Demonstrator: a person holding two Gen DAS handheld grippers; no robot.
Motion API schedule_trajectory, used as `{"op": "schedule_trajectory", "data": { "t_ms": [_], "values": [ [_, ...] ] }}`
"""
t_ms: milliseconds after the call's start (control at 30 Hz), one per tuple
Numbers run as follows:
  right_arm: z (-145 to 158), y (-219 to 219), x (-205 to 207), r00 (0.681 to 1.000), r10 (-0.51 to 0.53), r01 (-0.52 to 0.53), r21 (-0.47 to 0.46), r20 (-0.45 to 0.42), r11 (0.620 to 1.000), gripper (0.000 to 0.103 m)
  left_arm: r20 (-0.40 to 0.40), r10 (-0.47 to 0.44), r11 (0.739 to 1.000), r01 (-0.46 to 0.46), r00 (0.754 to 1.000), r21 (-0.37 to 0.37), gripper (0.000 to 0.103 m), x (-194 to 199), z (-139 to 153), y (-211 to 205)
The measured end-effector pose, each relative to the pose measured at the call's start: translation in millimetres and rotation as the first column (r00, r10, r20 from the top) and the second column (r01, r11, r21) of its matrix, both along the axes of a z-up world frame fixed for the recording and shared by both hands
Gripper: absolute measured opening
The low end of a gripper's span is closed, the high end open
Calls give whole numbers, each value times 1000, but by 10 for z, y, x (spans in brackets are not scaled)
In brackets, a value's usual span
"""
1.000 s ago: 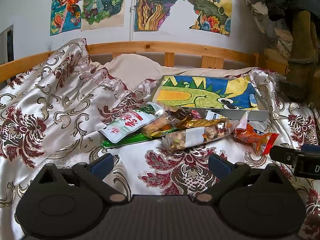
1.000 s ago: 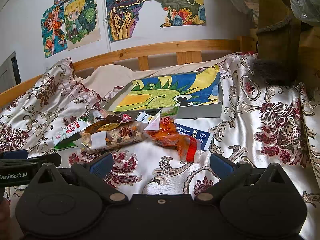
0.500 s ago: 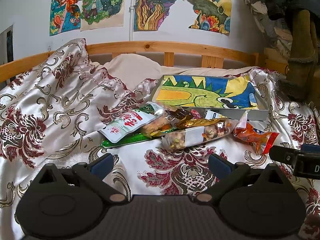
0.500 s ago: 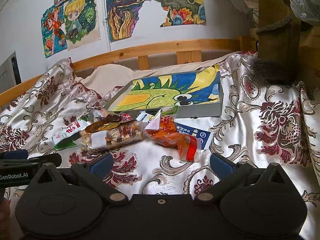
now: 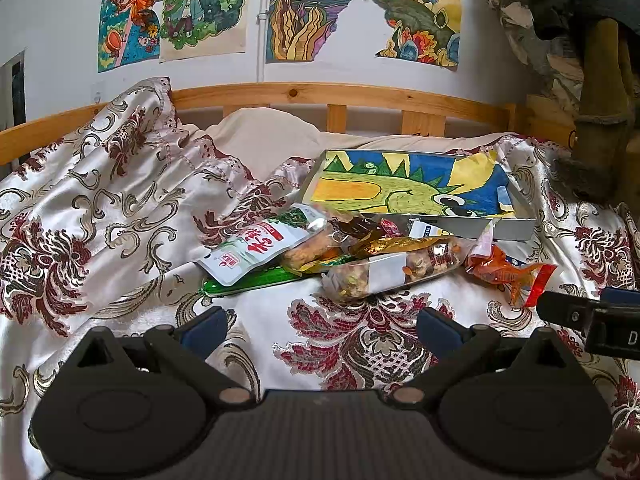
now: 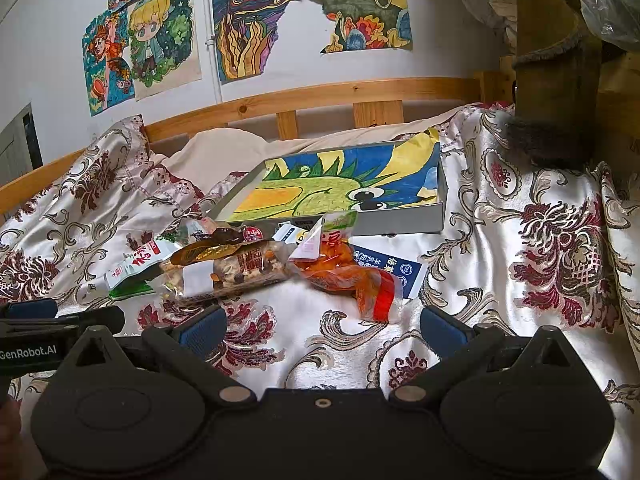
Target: Organize snacks
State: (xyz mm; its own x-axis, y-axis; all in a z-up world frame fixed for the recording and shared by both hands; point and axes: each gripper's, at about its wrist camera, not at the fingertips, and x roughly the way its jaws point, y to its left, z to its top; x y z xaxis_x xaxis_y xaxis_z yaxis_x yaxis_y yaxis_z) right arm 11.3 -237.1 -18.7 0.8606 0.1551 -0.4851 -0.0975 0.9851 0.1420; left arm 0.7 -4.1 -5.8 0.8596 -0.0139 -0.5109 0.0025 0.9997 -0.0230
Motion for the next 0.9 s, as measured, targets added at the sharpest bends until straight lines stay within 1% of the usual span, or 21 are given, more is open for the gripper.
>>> {"op": "schedule_trajectory", "data": {
  "t_ms": [500,600,767,900],
  "values": [
    [-3,-1,-13,1000,-9,9,-1,6,1000,102,7,-8,1000,8,1000,-1,103,11,13,-17],
    [33,-6,-33,1000,-11,11,1,20,1000,102,23,-13,1000,13,1000,1,103,9,43,-20],
    [140,3,-34,998,-26,29,-42,64,999,102,54,-18,1000,18,998,-15,103,25,133,4],
    [204,-35,-26,996,-21,23,-20,86,1000,102,59,-15,1000,17,998,-17,103,57,176,18]
  ]
}}
